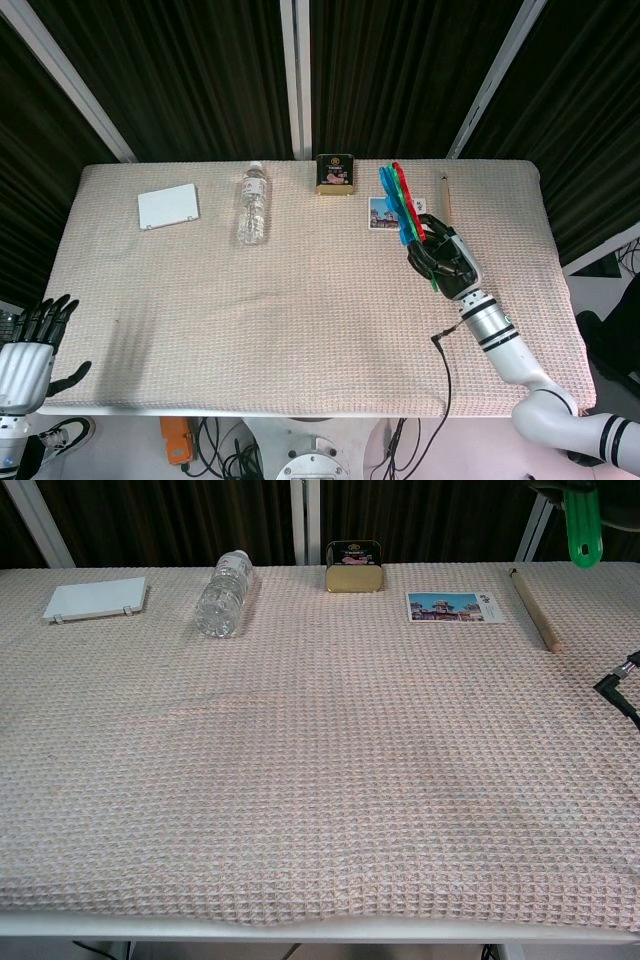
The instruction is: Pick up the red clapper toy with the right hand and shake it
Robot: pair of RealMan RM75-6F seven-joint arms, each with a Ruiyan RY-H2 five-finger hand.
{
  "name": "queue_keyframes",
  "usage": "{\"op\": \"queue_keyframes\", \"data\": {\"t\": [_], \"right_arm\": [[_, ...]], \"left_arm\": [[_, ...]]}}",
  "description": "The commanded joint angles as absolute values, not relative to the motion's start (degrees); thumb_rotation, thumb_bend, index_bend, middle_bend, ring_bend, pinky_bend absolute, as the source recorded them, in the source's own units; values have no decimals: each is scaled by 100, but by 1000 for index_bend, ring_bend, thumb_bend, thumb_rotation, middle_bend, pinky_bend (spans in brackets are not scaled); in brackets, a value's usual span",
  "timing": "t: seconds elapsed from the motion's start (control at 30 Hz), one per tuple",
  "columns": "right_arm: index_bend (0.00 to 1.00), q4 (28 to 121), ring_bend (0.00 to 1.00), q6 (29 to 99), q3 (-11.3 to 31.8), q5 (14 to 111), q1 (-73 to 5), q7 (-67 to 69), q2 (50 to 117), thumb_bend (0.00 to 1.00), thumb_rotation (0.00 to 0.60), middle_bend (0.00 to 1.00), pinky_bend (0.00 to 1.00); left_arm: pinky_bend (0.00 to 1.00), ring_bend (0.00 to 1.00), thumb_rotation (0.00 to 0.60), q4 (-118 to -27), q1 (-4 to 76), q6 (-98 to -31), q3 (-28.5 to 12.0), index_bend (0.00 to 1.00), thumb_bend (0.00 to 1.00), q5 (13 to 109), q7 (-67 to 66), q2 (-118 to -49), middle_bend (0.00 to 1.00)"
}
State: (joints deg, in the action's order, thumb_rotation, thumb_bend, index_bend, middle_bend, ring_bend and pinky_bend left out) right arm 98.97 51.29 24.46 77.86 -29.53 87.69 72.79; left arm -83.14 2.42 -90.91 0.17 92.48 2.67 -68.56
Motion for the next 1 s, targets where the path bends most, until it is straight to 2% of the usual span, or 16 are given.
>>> {"op": "queue_keyframes", "data": {"t": [0.03, 0.27, 0.4, 0.5, 0.57, 0.67, 0.87, 1.0], "right_arm": [[937, 9179, 842, 5466, 1904, 8744, -3258, 4591, 7466, 476, 600, 911, 979], [952, 8664, 847, 5480, 1529, 8663, -3425, 32, 7672, 477, 600, 911, 980], [960, 8900, 857, 5459, 1530, 8089, -3398, -1055, 7677, 477, 600, 911, 980], [960, 9127, 862, 5487, 1583, 7765, -3387, -1141, 7620, 477, 600, 911, 980], [959, 9263, 863, 5533, 1632, 7665, -3372, -935, 7580, 477, 600, 911, 980], [959, 9489, 863, 5747, 1785, 7653, -3280, 85, 7603, 477, 600, 911, 980], [958, 10063, 863, 6056, 2353, 7499, -2930, 3995, 7622, 460, 600, 911, 980], [958, 10535, 862, 5581, 2766, 7217, -2710, 6571, 7147, 472, 600, 911, 980]], "left_arm": [[0, 0, 600, -8313, 244, -9088, 17, 37, 182, 9245, 271, -6857, 0], [0, 0, 600, -8316, 248, -9080, 24, 37, 181, 9249, 262, -6876, 0], [0, 0, 600, -8316, 243, -9087, 22, 37, 181, 9243, 264, -6875, 0], [0, 0, 600, -8319, 247, -9085, 22, 37, 181, 9245, 257, -6877, 0], [0, 0, 600, -8323, 252, -9082, 21, 37, 181, 9248, 248, -6879, 0], [0, 0, 600, -8330, 257, -9083, 17, 38, 181, 9251, 236, -6881, 0], [0, 0, 600, -8340, 258, -9084, 20, 37, 181, 9255, 220, -6881, 0], [0, 0, 600, -8333, 254, -9089, 22, 37, 181, 9252, 232, -6881, 0]]}}
